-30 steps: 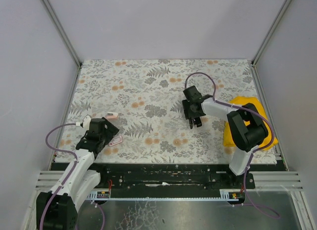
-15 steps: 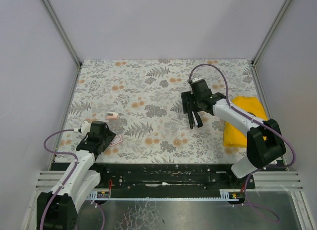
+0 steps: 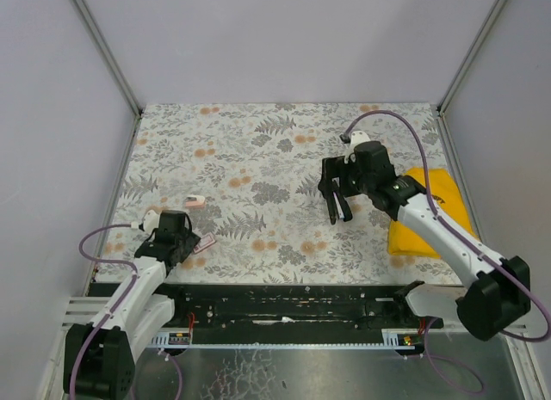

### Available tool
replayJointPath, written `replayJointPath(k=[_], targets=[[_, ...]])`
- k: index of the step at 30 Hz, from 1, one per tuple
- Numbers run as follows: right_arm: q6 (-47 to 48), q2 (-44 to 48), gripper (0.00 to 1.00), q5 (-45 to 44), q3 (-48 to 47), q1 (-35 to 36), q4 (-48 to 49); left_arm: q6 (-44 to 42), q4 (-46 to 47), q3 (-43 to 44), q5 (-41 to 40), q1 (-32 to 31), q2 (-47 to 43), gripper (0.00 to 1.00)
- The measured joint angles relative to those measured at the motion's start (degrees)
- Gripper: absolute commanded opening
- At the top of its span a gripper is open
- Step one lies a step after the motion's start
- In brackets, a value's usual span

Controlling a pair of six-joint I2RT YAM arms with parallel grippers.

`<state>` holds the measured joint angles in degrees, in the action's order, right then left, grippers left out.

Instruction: Load the staples into the stapler

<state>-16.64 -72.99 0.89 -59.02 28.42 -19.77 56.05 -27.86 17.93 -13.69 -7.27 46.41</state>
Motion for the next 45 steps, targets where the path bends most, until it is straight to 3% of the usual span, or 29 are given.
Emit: replayJointPath(k=[7, 16, 22, 28, 33, 35, 41, 45], targets=[[0.81, 7.65, 0.97, 0.76, 5.11, 0.0, 3.13, -1.75, 2.49, 0.0, 0.9, -1.03, 2.23, 0.35], [0.02, 9.79, 0.97, 2.91, 9.07, -0.04, 4.15, -2.89, 8.61, 1.2, 1.09, -8.96, 8.39, 0.31], [-2.93, 8.85, 0.91, 6.58, 12.04, -0.04, 3.87, 0.33, 14.6, 1.62, 1.07, -18.71, 12.98, 0.29], [-9.55, 8.83, 0.79, 11.96, 20.76, -0.04, 4.04, 5.97, 20.44, 4.68, 0.79, -32.2, 20.92, 0.29], [-14.67, 8.87, 0.69, 15.17, 25.94, -0.04, 5.53, 9.99, 25.29, 5.86, 1.14, -39.82, 25.27, 0.31], [-16.15, 8.87, 0.67, 15.98, 27.06, -0.04, 5.7, 11.1, 27.28, 5.86, 1.64, -41.27, 26.27, 0.36], [-20.13, 8.87, 0.67, 18.45, 28.85, 0.11, 8.15, 9.7, 26.77, 6.64, 1.97, -41.79, 23.52, 0.81], [-22.77, 8.39, 0.64, 19.85, 30.18, 1.03, 10.95, 3.87, 20.94, 10.97, 1.64, -39.87, 19.06, 0.96]])
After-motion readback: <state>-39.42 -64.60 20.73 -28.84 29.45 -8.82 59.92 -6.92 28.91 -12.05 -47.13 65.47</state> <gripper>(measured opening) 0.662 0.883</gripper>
